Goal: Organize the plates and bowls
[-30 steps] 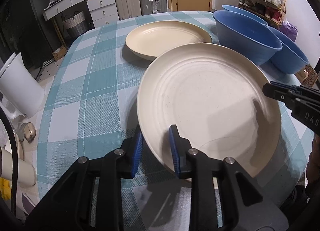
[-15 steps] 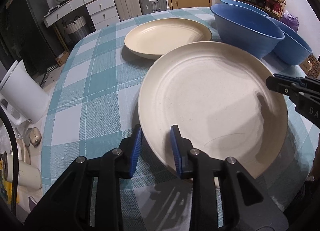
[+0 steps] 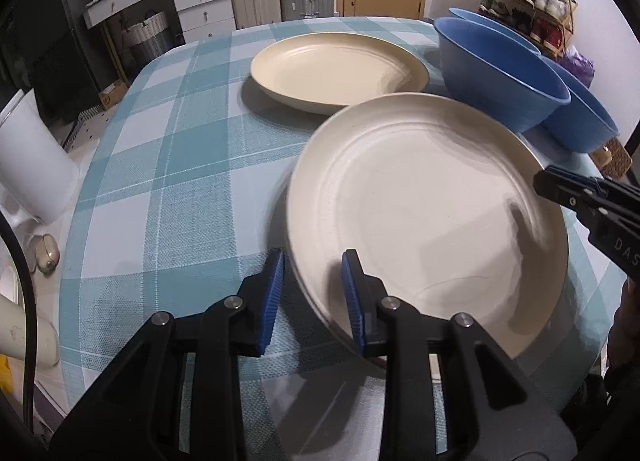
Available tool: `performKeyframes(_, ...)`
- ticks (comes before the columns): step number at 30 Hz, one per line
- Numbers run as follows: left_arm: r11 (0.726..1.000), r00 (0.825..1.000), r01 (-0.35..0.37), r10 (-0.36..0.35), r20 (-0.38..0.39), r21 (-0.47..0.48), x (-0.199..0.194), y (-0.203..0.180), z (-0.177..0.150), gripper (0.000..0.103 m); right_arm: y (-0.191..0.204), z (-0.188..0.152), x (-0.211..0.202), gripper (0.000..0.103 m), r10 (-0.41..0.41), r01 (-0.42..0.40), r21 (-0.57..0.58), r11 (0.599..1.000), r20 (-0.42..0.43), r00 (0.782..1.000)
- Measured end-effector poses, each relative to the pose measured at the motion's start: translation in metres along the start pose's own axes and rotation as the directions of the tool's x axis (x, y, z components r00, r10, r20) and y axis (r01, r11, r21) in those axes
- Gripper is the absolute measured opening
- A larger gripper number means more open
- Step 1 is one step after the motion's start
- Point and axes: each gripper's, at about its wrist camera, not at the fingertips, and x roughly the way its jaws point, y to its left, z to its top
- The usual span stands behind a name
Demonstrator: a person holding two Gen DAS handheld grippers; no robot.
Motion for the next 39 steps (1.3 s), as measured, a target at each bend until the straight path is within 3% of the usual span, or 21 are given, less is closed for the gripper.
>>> performKeyframes(3, 0.999, 1.000, 0.023, -0.023, 0.014, -0.040, -0.004, 0.009, 0.003, 0.028, -0.003, 0.001, -0.004, 0.018, 0.011, -0.011, 0.001, 1.000, 0.007, 1.000)
performKeyframes(5, 0.997, 0.999, 0.038, -0.036, 0.030, -0.063, -0.009, 0.017, 0.005, 0.031, -0.004, 0.003, -0.009, 0.027, 0.025, -0.025, -0.006, 1.000, 0.013, 1.000)
performKeyframes(6, 0.996, 0.999, 0.040, -0.037, 0.038, -0.074, -0.012, 0.021, 0.006, 0.037, -0.004, 0.004, -0.011, 0.031, 0.032, -0.032, -0.009, 0.999, 0.018, 0.999)
performKeyframes(8, 0.994, 0.998, 0.048, -0.043, 0.054, -0.100, -0.018, 0.029, 0.008, 0.049, -0.005, 0.007, -0.018, 0.049, 0.058, -0.058, -0.015, 0.998, 0.032, 0.998)
performKeyframes(10, 0.989, 0.995, 0.069, -0.059, 0.081, -0.131, -0.028, 0.037, 0.010, 0.059, -0.006, 0.011, -0.026, 0.058, 0.085, -0.084, -0.015, 0.996, 0.053, 0.995)
performKeyframes(12, 0.984, 0.992, 0.079, -0.063, 0.105, -0.158, -0.038, 0.046, 0.013, 0.077, -0.006, 0.016, -0.035, 0.071, 0.108, -0.106, -0.020, 0.994, 0.076, 0.991)
performKeyframes(14, 0.981, 0.990, 0.084, -0.062, 0.126, -0.177, -0.046, 0.052, 0.015, 0.082, -0.008, 0.022, -0.046, 0.087, 0.130, -0.128, -0.024, 0.992, 0.104, 0.986)
performKeyframes(16, 0.977, 0.989, 0.089, -0.063, 0.136, -0.193, -0.052, 0.057, 0.018, 0.085, -0.010, 0.028, -0.054, 0.089, 0.137, -0.136, -0.022, 0.991, 0.125, 0.983)
performKeyframes(19, 0.970, 0.986, 0.101, -0.069, 0.149, -0.220, -0.059, 0.063, 0.023, 0.103, -0.014, 0.040, -0.063, 0.100, 0.140, -0.140, -0.015, 0.990, 0.141, 0.980)
performKeyframes(30, 0.966, 0.983, 0.079, -0.034, 0.180, -0.245, -0.076, 0.073, 0.060, 0.102, -0.024, 0.095, -0.090, 0.101, 0.175, -0.173, -0.028, 0.985, 0.203, 0.963)
performKeyframes(39, 0.954, 0.984, 0.071, -0.018, 0.179, -0.292, -0.076, 0.083, 0.100, 0.102, -0.032, 0.149, -0.095, 0.101, 0.185, -0.176, -0.061, 0.982, 0.193, 0.964)
